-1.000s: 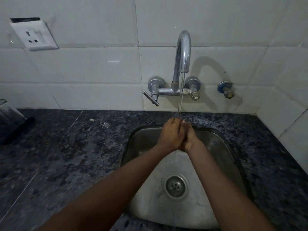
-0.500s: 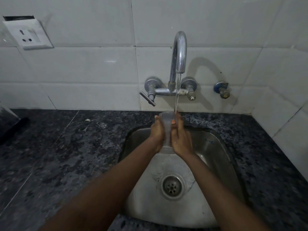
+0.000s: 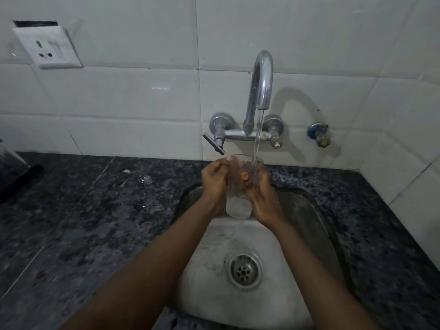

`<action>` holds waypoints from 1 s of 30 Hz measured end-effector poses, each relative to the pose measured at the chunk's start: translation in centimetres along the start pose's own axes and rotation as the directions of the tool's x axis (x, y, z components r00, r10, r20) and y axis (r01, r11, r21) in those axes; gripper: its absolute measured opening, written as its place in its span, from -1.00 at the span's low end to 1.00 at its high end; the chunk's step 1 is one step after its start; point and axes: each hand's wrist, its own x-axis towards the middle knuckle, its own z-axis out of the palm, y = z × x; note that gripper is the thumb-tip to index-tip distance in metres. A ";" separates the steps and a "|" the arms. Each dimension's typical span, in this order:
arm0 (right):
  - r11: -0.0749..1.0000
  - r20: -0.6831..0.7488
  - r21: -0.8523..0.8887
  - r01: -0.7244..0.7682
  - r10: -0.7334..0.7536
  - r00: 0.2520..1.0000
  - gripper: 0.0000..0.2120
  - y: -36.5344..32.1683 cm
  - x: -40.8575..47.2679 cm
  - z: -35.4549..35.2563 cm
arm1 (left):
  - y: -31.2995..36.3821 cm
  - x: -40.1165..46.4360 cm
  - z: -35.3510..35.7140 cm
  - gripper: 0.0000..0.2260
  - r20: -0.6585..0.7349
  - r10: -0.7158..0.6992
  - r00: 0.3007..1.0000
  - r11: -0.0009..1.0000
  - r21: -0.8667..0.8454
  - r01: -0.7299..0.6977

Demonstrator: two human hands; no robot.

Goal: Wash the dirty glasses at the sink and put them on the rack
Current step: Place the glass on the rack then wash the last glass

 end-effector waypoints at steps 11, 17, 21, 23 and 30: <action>0.738 0.167 0.502 -0.452 0.430 0.887 -0.47 -0.5 2.8 0.8 | 3.1 5.2 0.1 -0.66 -0.113 0.299 0.948 0.619 0.779 -0.103; 0.572 0.359 0.562 -0.597 0.482 0.799 -0.65 -0.6 3.6 0.1 | 3.3 5.0 0.2 -0.70 0.109 0.409 0.906 0.261 0.937 -0.230; 0.655 0.389 0.462 -0.598 0.457 0.800 -0.76 -0.8 3.7 -0.9 | 4.1 4.9 -0.3 -0.65 0.180 0.415 0.892 0.131 0.958 -0.254; 0.785 0.327 0.324 -0.528 0.431 0.841 -0.66 -1.0 3.7 -1.1 | 3.7 4.5 -0.8 -0.58 0.229 0.412 0.882 0.069 0.958 -0.280; 0.758 0.063 -0.644 -0.108 0.193 0.979 -0.52 -5.5 0.9 -1.6 | -0.9 -0.5 -2.4 -0.51 0.103 -0.168 0.980 0.876 0.471 0.101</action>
